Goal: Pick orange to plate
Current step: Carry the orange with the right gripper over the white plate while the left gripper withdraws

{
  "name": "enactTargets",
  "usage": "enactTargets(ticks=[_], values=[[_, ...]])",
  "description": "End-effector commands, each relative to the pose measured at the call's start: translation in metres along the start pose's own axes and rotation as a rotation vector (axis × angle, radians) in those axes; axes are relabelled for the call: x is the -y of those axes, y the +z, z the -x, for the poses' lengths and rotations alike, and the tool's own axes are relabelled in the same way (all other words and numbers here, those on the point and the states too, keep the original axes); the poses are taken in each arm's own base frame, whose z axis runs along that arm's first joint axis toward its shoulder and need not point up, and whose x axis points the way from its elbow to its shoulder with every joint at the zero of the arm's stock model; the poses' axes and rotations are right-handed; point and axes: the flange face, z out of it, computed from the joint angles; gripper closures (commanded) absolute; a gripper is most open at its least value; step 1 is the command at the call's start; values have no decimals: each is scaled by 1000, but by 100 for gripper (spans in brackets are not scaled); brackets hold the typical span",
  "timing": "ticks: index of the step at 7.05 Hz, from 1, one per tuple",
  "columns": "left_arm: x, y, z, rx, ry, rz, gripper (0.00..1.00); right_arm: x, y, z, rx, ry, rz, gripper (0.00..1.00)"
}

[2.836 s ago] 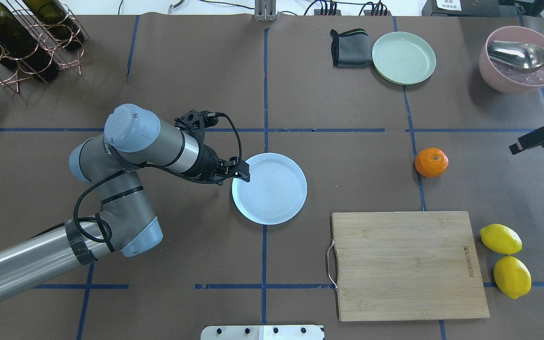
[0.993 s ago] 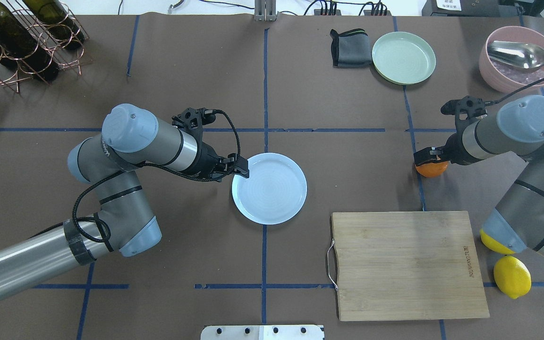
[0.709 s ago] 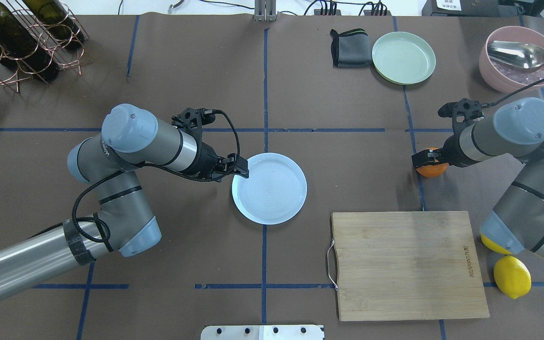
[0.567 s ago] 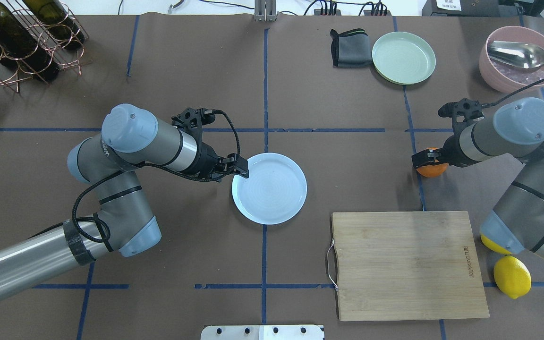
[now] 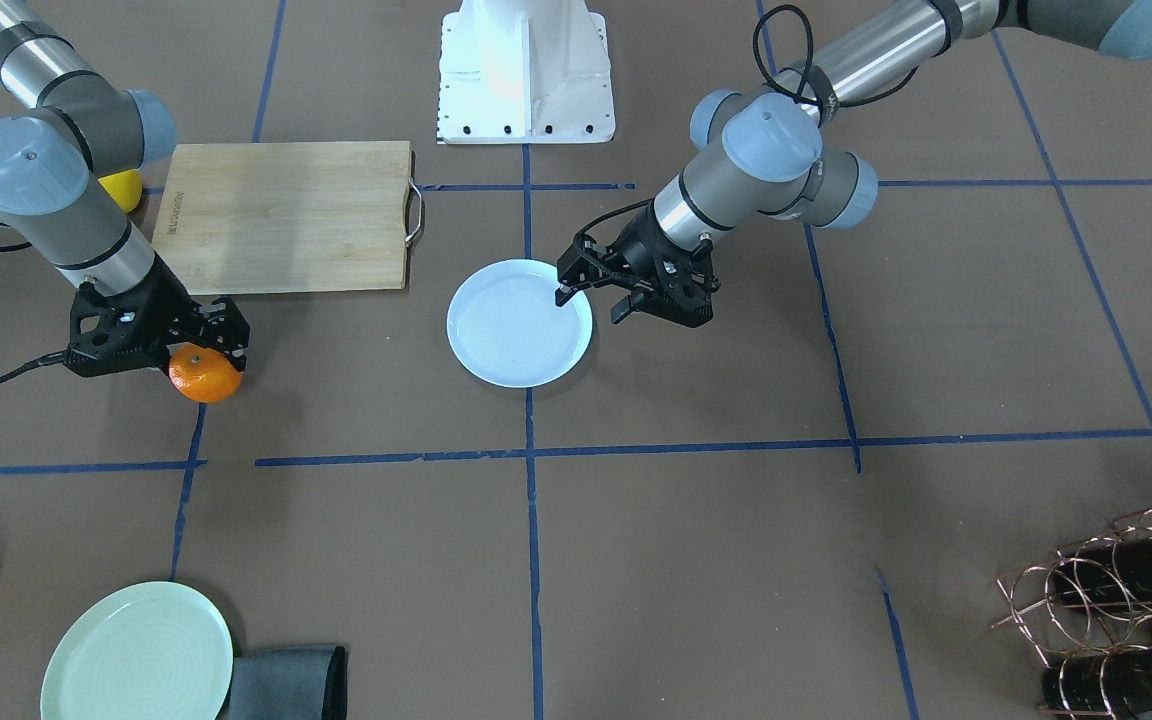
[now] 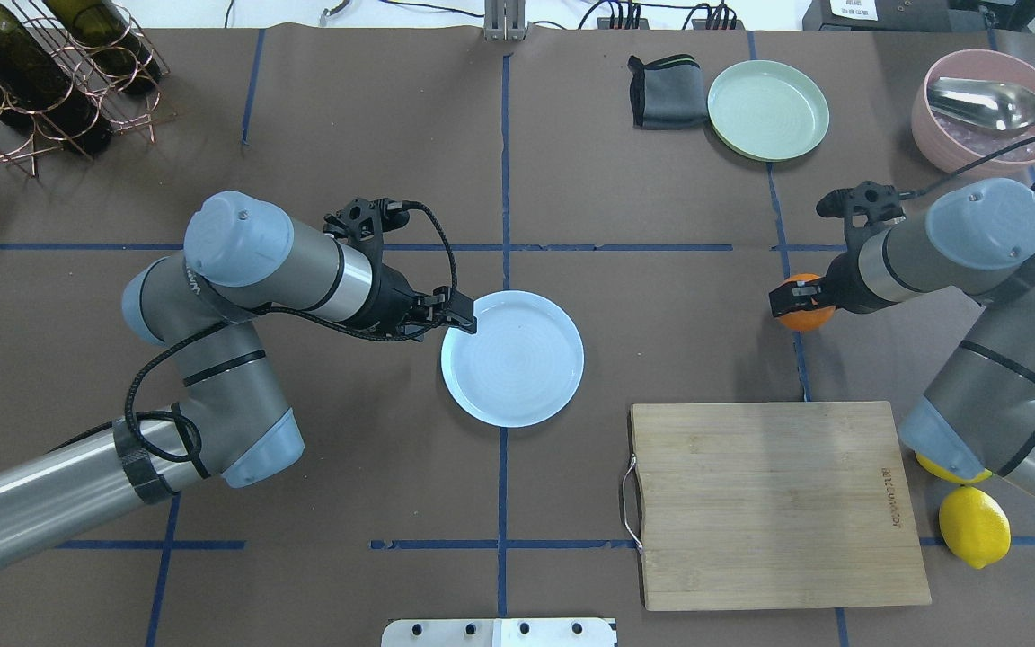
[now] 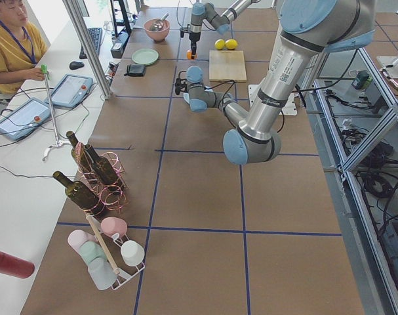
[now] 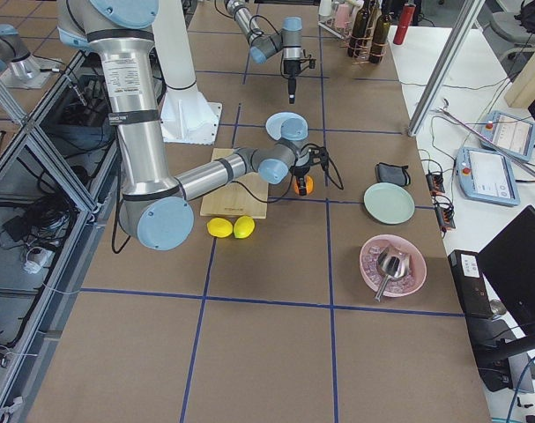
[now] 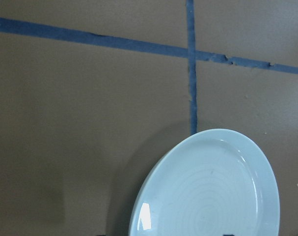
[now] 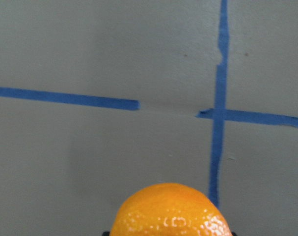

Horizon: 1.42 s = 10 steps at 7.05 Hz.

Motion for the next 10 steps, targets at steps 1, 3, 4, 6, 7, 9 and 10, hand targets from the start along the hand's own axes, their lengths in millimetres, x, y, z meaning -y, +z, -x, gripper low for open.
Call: enactTargets(ticks=[1, 3, 4, 6, 7, 9, 10], values=[[-16, -70, 24, -32, 14, -39, 17, -2, -8, 117, 138, 120, 1, 100], [-13, -101, 63, 9, -7, -74, 17, -40, 4, 222, 174, 181, -2, 100], [-13, -101, 65, 12, -10, -75, 17, -58, 10, 267, 152, 181, -7, 100], [-13, -101, 66, 14, -13, -76, 16, -61, 25, 309, 138, 212, -16, 100], [-12, -101, 66, 15, -16, -81, 16, -60, 26, 310, 137, 212, -17, 100], [-13, -99, 67, 16, -19, -80, 16, -49, 45, 317, 96, 217, -59, 100], [-12, -99, 66, 16, -19, -80, 16, -48, 49, 319, 86, 209, -59, 100]])
